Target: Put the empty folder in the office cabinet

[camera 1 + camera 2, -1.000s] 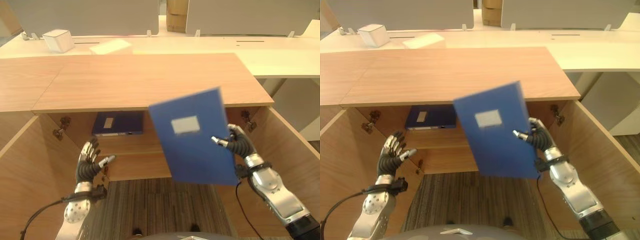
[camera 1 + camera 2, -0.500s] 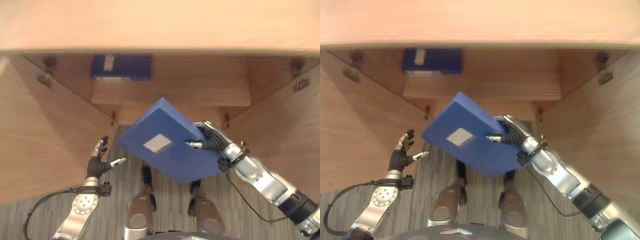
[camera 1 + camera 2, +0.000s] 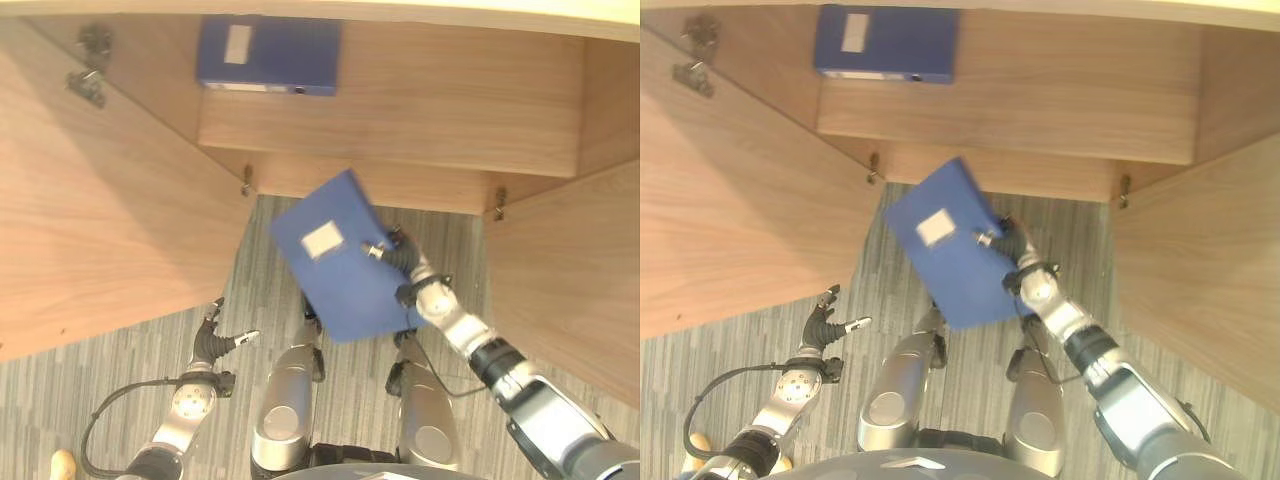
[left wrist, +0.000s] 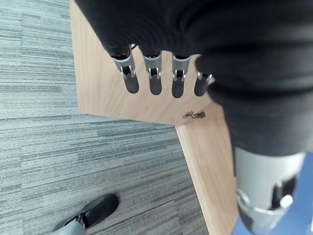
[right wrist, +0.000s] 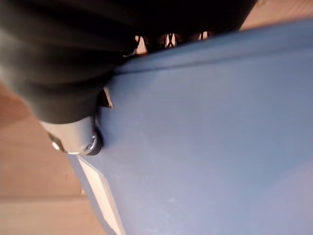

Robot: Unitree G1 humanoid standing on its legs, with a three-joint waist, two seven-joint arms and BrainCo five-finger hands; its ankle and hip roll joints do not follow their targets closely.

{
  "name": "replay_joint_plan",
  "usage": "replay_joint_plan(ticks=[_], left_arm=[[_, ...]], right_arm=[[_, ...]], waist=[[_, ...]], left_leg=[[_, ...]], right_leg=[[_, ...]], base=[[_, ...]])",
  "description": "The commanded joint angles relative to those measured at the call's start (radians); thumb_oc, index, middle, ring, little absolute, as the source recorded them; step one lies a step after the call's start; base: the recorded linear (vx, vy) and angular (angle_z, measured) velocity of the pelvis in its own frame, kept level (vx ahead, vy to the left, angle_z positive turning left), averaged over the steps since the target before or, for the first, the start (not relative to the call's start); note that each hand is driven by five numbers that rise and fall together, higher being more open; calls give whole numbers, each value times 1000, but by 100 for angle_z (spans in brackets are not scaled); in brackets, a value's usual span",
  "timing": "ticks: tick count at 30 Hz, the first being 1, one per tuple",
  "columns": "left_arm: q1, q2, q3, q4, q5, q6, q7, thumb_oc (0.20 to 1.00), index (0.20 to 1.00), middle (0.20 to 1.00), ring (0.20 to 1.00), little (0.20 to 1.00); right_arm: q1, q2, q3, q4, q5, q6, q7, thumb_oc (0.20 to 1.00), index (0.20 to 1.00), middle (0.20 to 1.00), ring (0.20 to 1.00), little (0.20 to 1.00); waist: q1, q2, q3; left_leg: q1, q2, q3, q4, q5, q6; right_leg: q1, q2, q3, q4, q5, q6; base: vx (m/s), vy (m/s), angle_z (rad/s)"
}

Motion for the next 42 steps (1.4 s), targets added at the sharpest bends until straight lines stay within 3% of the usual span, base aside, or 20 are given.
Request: replay_joint_plan(ticks=[1, 2, 4, 10, 16, 21, 25, 34, 42], left_arm=[[10, 101, -59, 6, -19, -21, 35, 1000, 1000, 1000, 1000, 1000], [-45, 125, -93, 25, -18, -22, 47, 1000, 1000, 1000, 1000, 1000], [-68, 137, -106, 22, -20, -24, 51, 1000, 1000, 1000, 1000, 1000], [-99, 152, -144, 36, -35, -29, 49, 1000, 1000, 1000, 1000, 1000], [-105, 121, -174, 45, -42, -26, 38, 1000, 1000, 1000, 1000, 1000], [-103, 97, -182, 57, -31, -23, 47, 1000, 1000, 1000, 1000, 1000], [-75, 79, -192, 65, -25, -20, 43, 1000, 1000, 1000, 1000, 1000], [-20, 32, -170, 69, -63, -11, 28, 1000, 1000, 1000, 1000, 1000], [-24, 2, -199, 95, -44, -3, 35, 1000, 1000, 1000, 1000, 1000]], right_arm=[[-84, 7, -47, 26, 130, -28, -110, 200, 200, 200, 200, 200], [-181, -10, -107, 144, 188, -21, -151, 200, 200, 200, 200, 200], [-226, -21, -130, 193, 217, -20, -170, 200, 200, 200, 200, 200], [-407, -88, -272, 437, 424, -41, -239, 200, 200, 200, 200, 200], [-417, -163, -327, 505, 508, -55, -263, 200, 200, 200, 200, 200], [-371, -200, -388, 481, 557, -84, -307, 200, 200, 200, 200, 200], [-363, -197, -399, 449, 586, -109, -311, 200, 200, 200, 200, 200], [-384, -218, -436, 358, 658, -192, -324, 200, 200, 200, 200, 200], [-391, -211, -514, 377, 689, -250, -423, 200, 200, 200, 200, 200]], waist=[[46, -31, -160], [63, -16, -140], [68, -9, -131], [75, 9, -130], [73, 28, -101], [57, 10, -105], [50, 12, -122], [23, 60, -143], [9, 97, -158]], left_leg=[[-129, -23, -118, 199, -182, -33], [-158, -33, -146, 237, -197, -35], [-173, -42, -164, 251, -201, -35], [-177, -49, -196, 266, -232, -41], [-108, -22, -243, 329, -301, -61], [-103, -44, -266, 374, -336, -72], [-103, -27, -272, 356, -334, -84], [-34, 79, -250, 195, -268, -127], [-4, 108, -226, 122, -234, -134]], right_leg=[[-44, -210, 8, 98, -13, 142], [-58, -228, -3, 141, -10, 140], [-62, -231, -3, 150, -7, 136], [-140, -226, 13, 60, 58, 142], [-209, -226, -19, 6, 48, 151], [-182, -235, -12, 7, 95, 156], [-177, -222, -9, 5, 105, 155], [-207, -133, 19, 29, 54, 122], [-215, -95, 35, 30, 26, 111]], base=[[-56, 13, 45], [-55, -28, 41], [-25, -36, 49], [90, -23, 46], [185, -106, 11], [118, -164, 67], [79, -157, 13], [97, -127, -25], [41, -32, -13]])
